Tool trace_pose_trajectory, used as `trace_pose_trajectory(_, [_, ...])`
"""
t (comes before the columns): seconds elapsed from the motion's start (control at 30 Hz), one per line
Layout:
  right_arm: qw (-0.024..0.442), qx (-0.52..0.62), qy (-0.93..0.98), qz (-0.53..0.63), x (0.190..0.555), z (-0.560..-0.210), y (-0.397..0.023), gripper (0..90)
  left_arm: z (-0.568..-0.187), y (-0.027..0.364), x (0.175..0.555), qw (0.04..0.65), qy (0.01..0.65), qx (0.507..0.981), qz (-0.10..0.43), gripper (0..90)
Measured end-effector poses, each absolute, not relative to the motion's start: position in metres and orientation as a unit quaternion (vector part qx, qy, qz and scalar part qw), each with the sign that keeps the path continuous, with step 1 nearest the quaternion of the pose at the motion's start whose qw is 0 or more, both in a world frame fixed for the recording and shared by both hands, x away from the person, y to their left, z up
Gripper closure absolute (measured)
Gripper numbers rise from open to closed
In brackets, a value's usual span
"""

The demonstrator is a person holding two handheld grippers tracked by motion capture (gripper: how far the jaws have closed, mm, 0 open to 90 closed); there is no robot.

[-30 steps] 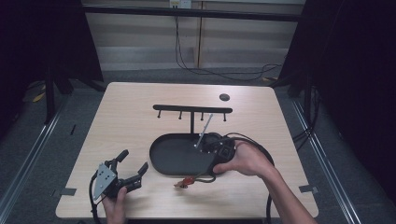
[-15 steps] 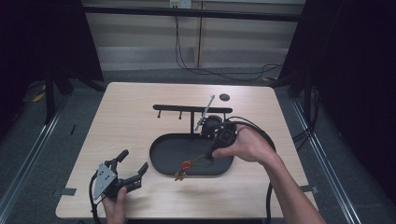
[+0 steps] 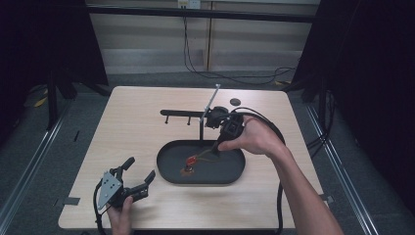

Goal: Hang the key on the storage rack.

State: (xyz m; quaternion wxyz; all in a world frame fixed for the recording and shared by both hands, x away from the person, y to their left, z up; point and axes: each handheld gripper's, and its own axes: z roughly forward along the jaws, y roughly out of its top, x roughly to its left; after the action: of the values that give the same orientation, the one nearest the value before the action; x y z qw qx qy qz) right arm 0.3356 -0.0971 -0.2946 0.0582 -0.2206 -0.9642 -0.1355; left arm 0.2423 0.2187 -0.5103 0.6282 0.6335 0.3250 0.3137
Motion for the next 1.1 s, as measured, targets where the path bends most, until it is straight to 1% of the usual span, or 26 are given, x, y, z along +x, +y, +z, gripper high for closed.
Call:
trace_pose_trajectory(0.2, [0.050,-0.207,-0.968,-0.134,0.342,-0.288,-0.093,85.8,-0.510,0.219,0.242,0.628,0.325,0.633,0.314,15.8])
trace_pose_trajectory(0.43, [0.036,-0.217,-0.966,-0.137,0.354,-0.278,-0.089,85.8,-0.510,0.219,0.242,0.628,0.325,0.633,0.314,15.8])
trace_pose_trajectory(0.67, [0.035,-0.215,-0.967,-0.133,0.363,-0.271,-0.082,85.8,-0.510,0.219,0.242,0.628,0.325,0.633,0.314,15.8])
trace_pose_trajectory(0.97, [0.027,-0.238,-0.964,-0.118,0.382,-0.262,-0.089,85.7,-0.510,0.218,0.242,0.630,0.327,0.632,0.311,15.8])
trace_pose_trajectory(1.1, [0.025,-0.246,-0.962,-0.114,0.388,-0.263,-0.092,85.7,-0.510,0.218,0.242,0.630,0.326,0.632,0.311,15.8])
